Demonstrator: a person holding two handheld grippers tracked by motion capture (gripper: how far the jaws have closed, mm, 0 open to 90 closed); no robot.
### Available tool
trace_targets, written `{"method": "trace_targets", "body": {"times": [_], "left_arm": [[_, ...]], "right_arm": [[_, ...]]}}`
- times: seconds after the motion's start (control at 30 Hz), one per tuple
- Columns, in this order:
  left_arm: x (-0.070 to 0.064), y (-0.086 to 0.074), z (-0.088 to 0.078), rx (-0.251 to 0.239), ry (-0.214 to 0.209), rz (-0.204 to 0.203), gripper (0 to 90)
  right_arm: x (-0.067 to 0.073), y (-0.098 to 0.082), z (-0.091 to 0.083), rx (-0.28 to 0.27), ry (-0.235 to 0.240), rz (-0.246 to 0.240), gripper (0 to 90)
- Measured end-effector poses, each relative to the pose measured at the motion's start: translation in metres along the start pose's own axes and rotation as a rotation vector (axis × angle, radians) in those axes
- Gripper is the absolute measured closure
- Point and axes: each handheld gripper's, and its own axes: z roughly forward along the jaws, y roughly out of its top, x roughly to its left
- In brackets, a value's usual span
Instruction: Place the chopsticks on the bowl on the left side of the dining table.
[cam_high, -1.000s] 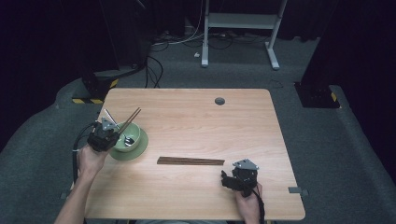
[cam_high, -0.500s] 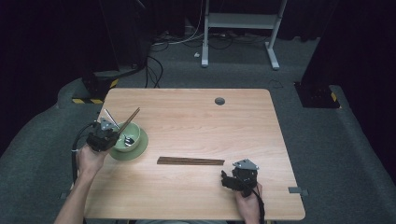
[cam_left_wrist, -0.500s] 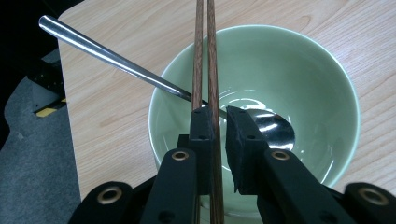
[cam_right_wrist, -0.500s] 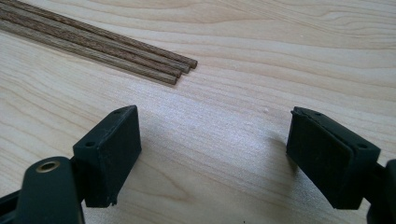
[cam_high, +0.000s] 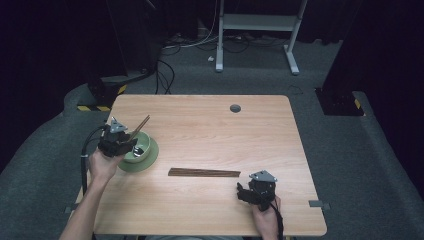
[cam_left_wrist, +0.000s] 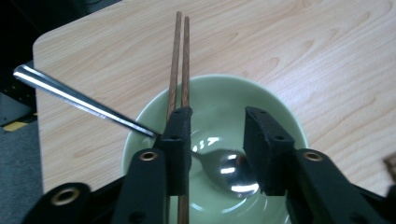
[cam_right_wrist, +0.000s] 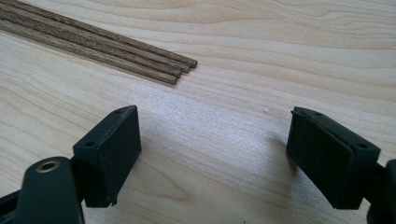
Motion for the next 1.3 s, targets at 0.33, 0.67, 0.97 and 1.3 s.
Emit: {"method": "trace_targets", "body": {"times": [0.33,0.67,0.97,1.3], "left_arm": [[0.004,0.014,0.021,0.015,0.019,-0.09,47.8],[0.009,0.024,0.028,0.038,0.047,-0.121,42.0],[0.014,0.025,0.038,0.044,0.054,-0.173,40.0],[0.017,0.025,0.044,0.048,0.049,-0.209,39.3]], "right_arm": [[0.0,0.0,0.0,0.0,0.0,0.0,17.1],[0.0,0.0,0.0,0.0,0.0,0.0,17.0],[0.0,0.0,0.0,0.0,0.0,0.0,17.1],[0.0,0.0,0.0,0.0,0.0,-0.001,17.1]]}}
